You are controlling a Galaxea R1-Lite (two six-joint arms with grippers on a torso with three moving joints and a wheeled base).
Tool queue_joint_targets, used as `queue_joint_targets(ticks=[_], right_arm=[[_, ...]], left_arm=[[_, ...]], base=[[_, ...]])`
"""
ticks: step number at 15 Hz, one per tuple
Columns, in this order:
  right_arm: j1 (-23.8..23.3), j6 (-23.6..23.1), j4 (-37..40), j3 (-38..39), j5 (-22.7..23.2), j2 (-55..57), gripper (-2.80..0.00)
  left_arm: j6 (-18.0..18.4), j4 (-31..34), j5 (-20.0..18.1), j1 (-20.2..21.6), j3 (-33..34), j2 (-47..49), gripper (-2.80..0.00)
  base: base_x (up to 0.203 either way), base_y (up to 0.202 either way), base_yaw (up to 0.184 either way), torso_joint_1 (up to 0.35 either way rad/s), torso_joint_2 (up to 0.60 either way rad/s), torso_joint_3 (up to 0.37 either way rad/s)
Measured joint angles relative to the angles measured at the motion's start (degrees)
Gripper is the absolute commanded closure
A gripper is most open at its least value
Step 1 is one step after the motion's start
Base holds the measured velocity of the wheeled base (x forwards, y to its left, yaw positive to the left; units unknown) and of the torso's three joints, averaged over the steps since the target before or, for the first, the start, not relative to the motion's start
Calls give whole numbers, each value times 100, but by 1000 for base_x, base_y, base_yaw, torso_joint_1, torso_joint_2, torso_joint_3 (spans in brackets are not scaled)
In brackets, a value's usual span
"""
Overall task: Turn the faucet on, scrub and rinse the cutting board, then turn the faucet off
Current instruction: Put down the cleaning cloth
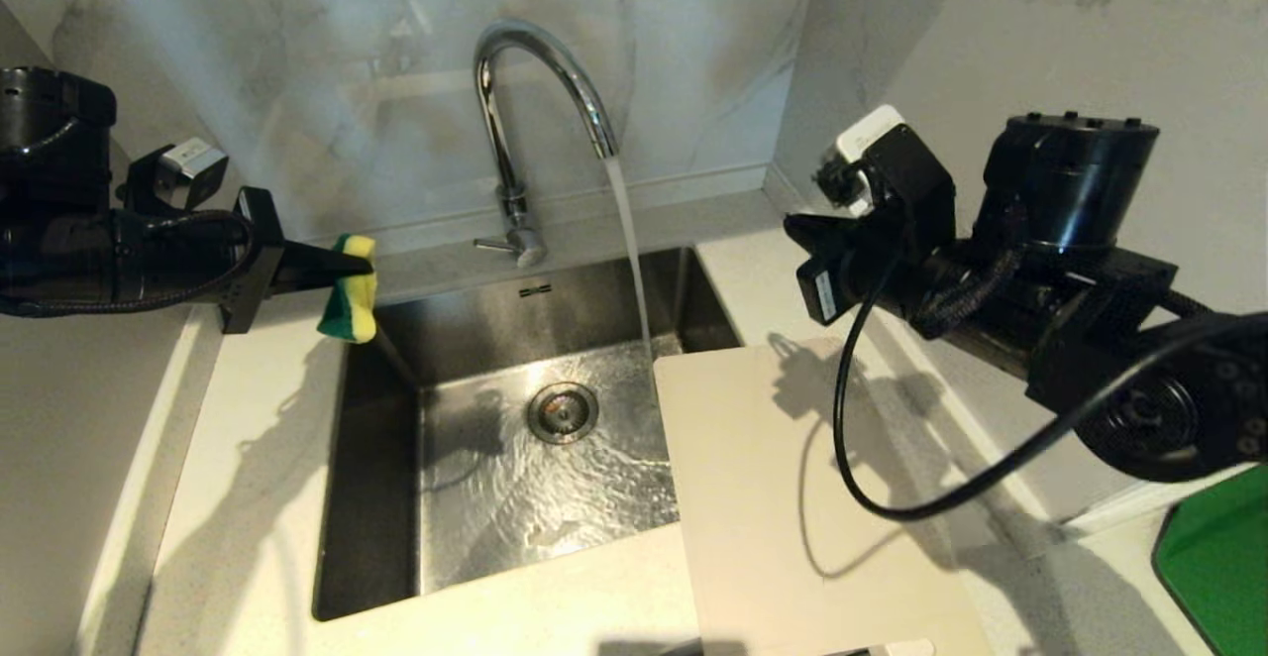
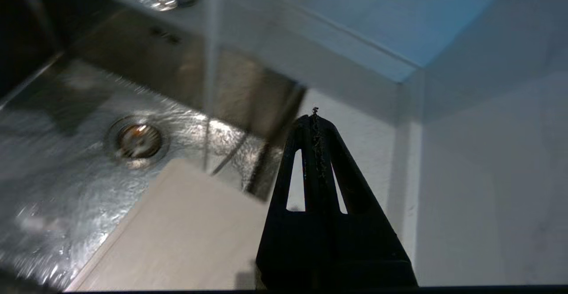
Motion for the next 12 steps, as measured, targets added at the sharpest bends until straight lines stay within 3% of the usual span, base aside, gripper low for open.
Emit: queue_joint_targets(ticks=[6,12], right_arm=[[-586,1528,1578,-2038,-75,407,0],[-788,1721,2421,-2338,-80,-384,0]], left_arm=[[2,-4,20,-98,7,21,0],[2,-4,20,-112,13,20,0]], base=[[0,0,0,0,0,0],[0,0,0,0,0,0]])
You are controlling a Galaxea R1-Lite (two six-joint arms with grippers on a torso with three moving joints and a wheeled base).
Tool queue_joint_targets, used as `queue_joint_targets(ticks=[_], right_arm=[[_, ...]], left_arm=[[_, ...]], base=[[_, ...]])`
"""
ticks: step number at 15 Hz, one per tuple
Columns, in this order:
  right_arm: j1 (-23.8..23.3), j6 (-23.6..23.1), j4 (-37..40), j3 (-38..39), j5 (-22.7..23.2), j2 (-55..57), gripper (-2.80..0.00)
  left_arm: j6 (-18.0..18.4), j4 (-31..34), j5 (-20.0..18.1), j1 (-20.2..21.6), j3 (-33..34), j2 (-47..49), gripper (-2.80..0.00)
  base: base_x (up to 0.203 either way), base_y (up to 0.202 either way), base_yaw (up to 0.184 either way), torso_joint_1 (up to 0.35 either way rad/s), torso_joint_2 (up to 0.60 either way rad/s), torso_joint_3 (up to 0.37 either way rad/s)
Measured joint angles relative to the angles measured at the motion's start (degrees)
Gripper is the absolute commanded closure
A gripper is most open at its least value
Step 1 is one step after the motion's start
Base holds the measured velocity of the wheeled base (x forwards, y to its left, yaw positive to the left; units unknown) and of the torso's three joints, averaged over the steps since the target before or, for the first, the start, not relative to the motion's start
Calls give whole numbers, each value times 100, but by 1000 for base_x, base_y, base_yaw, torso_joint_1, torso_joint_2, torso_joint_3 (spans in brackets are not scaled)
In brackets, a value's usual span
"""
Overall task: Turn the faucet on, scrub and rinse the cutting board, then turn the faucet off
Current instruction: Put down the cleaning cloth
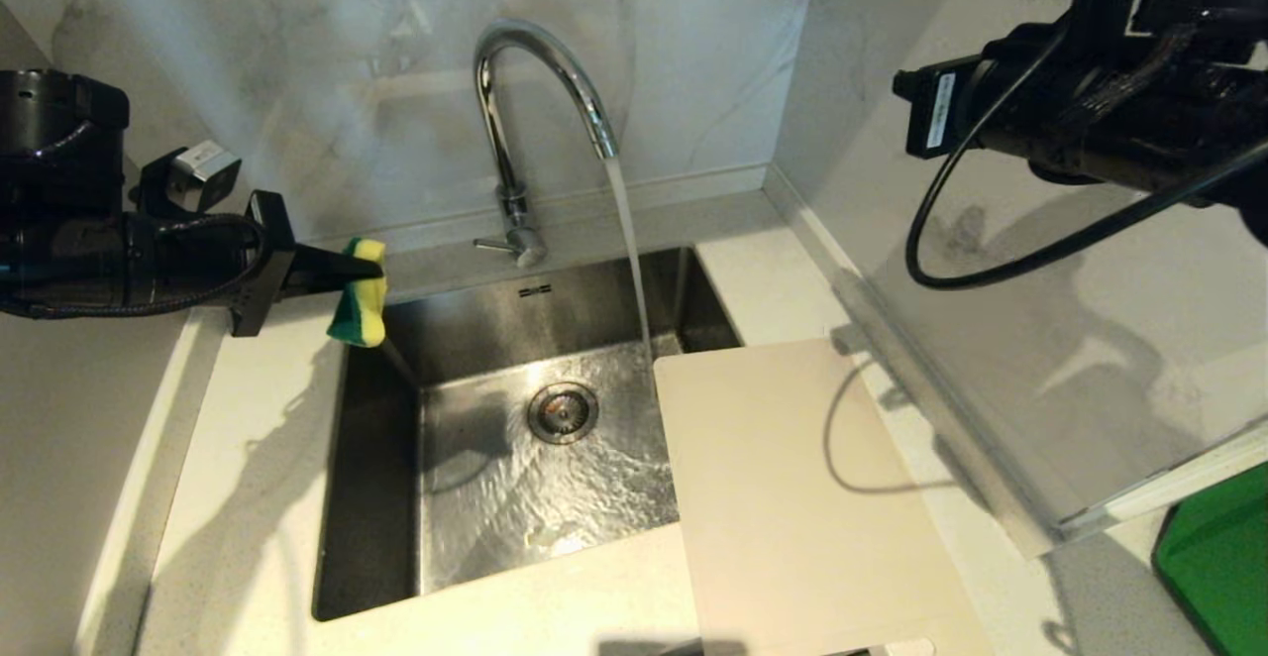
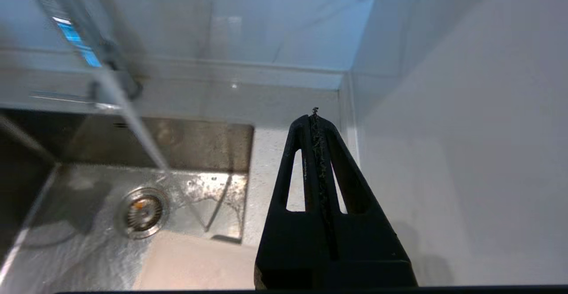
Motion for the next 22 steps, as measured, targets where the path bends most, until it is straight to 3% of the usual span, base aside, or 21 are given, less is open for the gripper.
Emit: queue_joint_targets(ticks=[17,19,22], right_arm=[[192,-170,2430,1655,-40,-4825,0],[183,-170,2907,1867,-288,-5397,0],[178,-148,3450,2091,-1133,-6027,0]], left_arm=[[1,-5,219,-201,33,9,0],[3,-7,212,-227,46,12,0],[4,-16,211,-307,44,12,0]], base=[[0,0,0,0,0,0],[0,0,0,0,0,0],[0,0,0,0,0,0]])
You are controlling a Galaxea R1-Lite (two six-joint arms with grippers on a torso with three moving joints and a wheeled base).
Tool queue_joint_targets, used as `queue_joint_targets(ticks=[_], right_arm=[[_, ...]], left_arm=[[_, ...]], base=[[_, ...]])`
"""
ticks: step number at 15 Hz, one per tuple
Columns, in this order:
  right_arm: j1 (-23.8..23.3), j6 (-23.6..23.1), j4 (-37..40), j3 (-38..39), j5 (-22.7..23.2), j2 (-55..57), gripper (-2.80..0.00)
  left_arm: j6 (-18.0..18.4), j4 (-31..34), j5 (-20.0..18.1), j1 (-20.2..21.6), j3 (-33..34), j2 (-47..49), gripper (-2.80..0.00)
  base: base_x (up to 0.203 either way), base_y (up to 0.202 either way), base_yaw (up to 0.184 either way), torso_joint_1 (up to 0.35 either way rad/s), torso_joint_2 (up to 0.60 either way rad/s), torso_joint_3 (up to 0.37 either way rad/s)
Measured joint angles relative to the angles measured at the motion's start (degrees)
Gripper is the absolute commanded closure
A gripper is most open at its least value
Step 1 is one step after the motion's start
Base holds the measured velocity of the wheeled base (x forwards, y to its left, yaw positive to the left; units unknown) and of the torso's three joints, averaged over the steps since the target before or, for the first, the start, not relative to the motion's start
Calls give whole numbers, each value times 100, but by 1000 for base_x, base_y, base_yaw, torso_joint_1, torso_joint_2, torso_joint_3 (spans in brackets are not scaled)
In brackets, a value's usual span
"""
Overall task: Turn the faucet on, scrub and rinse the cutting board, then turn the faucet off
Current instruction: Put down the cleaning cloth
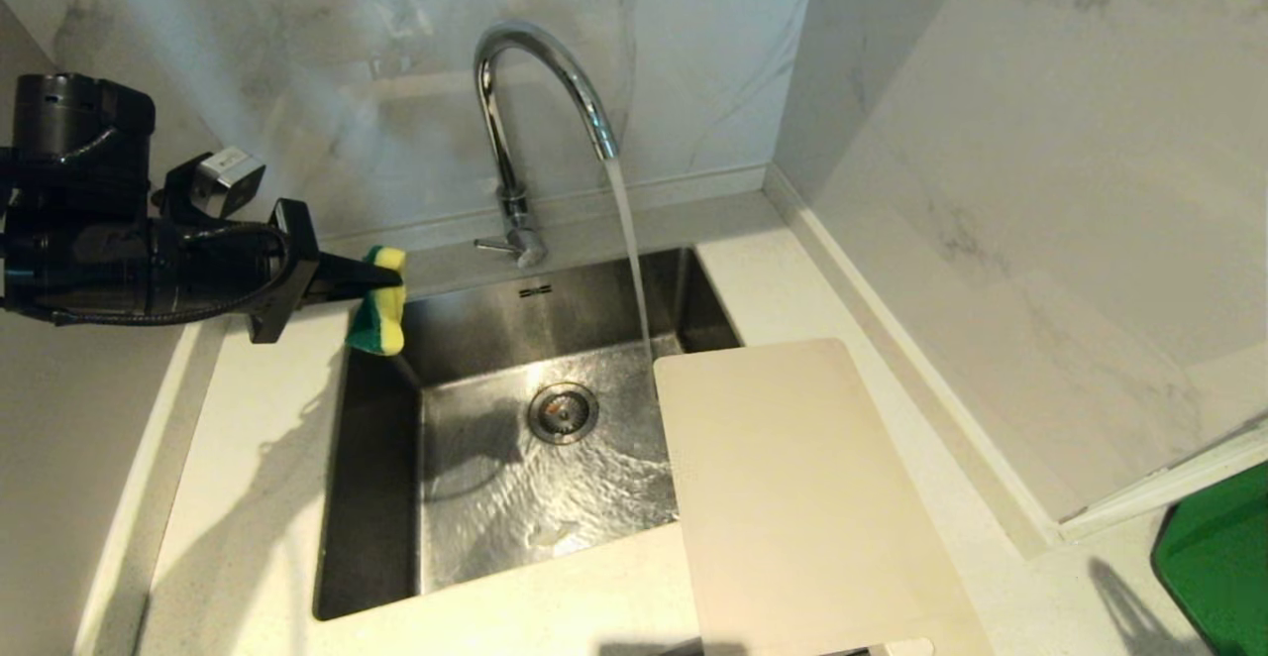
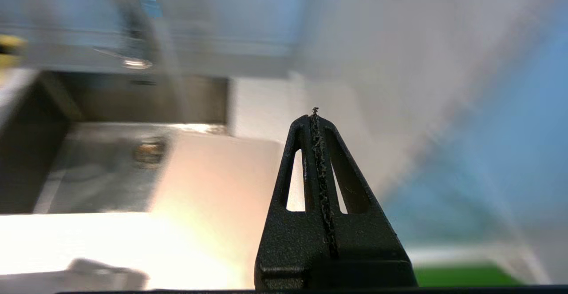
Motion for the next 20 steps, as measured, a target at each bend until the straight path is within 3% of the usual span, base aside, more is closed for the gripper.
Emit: queue_joint_targets(ticks=[3,6,12,14,18,20], right_arm=[[-252,21,83,210,-495,-307,0],[-986,26,53,686,-423,-603,0],[-1342,231,29,2214,-383,-1488,0],[-1395,578,-286,2755,-384,-1672,0],[-1415,488,-1458,4162,-314,-1795,0],[-1415,589,-2199,4685,129,-1823,0]], left_arm=[[-4,-29,-32,-13,3,33,0],[5,-38,-49,-16,13,96,0],[13,-38,-52,-10,11,186,0],[18,-48,-52,-7,5,244,0],[18,-55,-51,-7,5,319,0],[16,-55,-60,-7,5,347,0]], base=[[0,0,0,0,0,0],[0,0,0,0,0,0],[0,0,0,0,0,0],[0,0,0,0,0,0],[0,0,0,0,0,0],[0,0,0,0,0,0]])
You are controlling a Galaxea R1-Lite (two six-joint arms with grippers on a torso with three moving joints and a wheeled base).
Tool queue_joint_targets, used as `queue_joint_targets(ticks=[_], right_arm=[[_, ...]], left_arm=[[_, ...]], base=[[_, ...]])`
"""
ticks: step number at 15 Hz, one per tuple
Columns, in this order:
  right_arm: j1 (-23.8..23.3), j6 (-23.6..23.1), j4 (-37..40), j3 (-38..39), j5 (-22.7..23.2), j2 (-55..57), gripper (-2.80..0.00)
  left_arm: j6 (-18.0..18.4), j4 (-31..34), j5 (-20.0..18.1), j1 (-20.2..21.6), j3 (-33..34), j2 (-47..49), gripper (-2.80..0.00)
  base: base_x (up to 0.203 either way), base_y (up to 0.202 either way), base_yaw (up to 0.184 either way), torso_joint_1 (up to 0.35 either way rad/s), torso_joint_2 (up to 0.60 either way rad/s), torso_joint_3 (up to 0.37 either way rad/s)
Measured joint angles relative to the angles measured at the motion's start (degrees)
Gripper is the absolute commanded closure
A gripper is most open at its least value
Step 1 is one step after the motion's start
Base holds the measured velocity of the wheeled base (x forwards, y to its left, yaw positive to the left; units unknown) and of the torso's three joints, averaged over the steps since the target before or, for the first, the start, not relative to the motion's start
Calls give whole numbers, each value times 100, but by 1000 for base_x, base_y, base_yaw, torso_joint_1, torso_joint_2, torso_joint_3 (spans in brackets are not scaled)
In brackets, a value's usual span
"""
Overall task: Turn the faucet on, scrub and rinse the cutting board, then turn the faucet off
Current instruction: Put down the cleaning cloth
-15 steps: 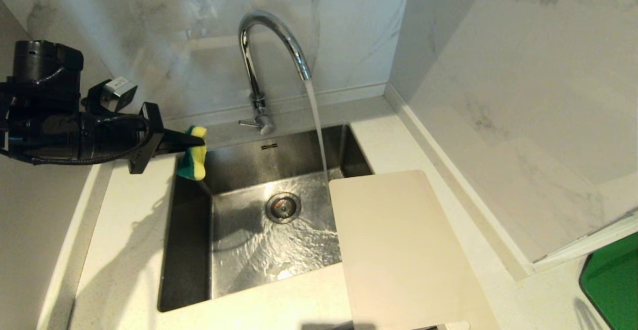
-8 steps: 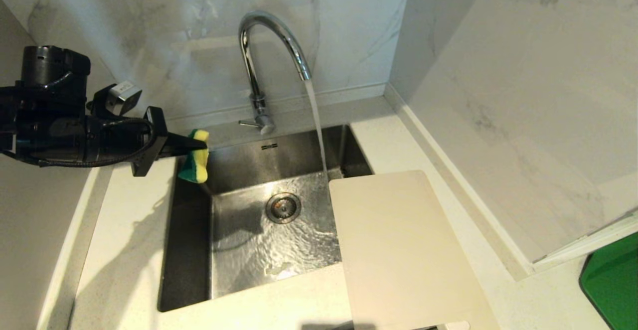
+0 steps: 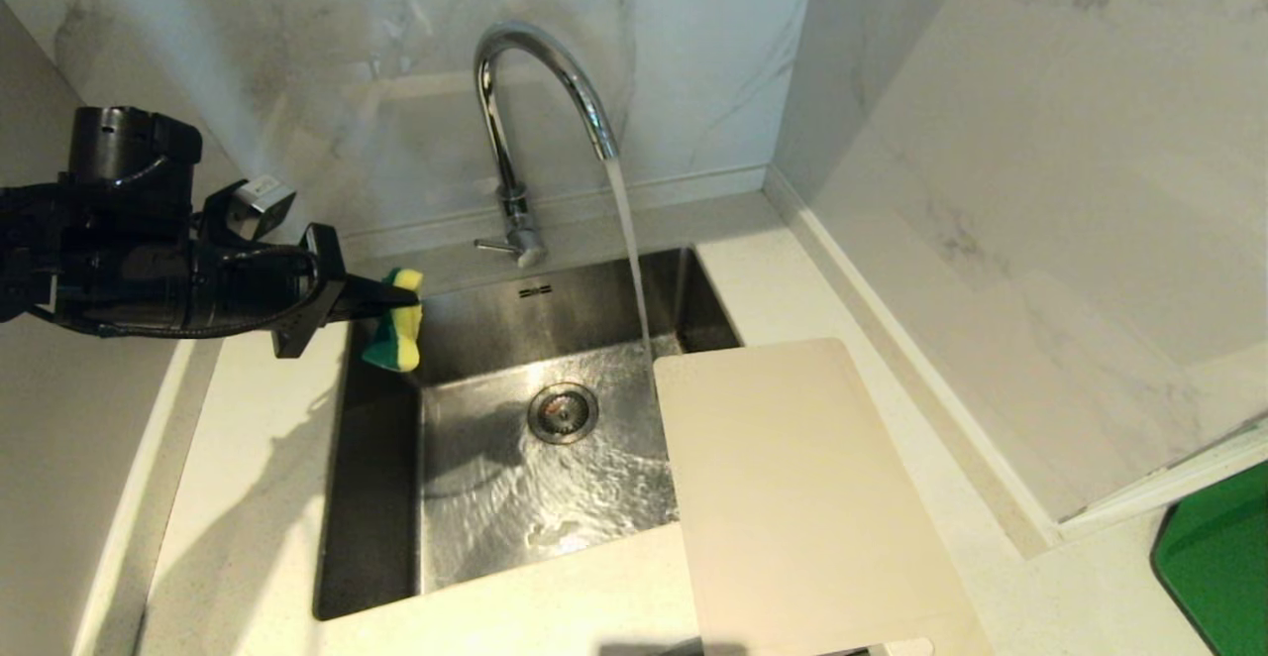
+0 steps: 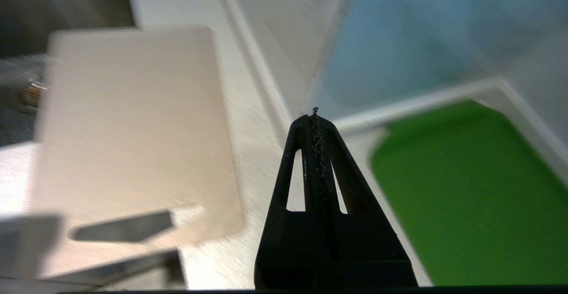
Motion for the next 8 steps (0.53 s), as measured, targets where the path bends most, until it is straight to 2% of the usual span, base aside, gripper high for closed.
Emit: queue_joint_targets(ticks=[2,3,7,8], right_arm=[[7,118,-157,416,762,-40,0],[11,115,-171,644,897,-69,0],[134,159,-140,1478,855,-304,0],[198,329,-129,1568,778,-388,0]], left_arm=[[0,-6,-6,0,9,29,0],[3,-7,-10,0,23,53,0],[2,-167,-4,0,39,152,0],[4,-172,-3,0,43,170,0]], base=[[0,0,0,0,0,0],[0,0,0,0,0,0],[0,0,0,0,0,0],[0,0,0,0,0,0]])
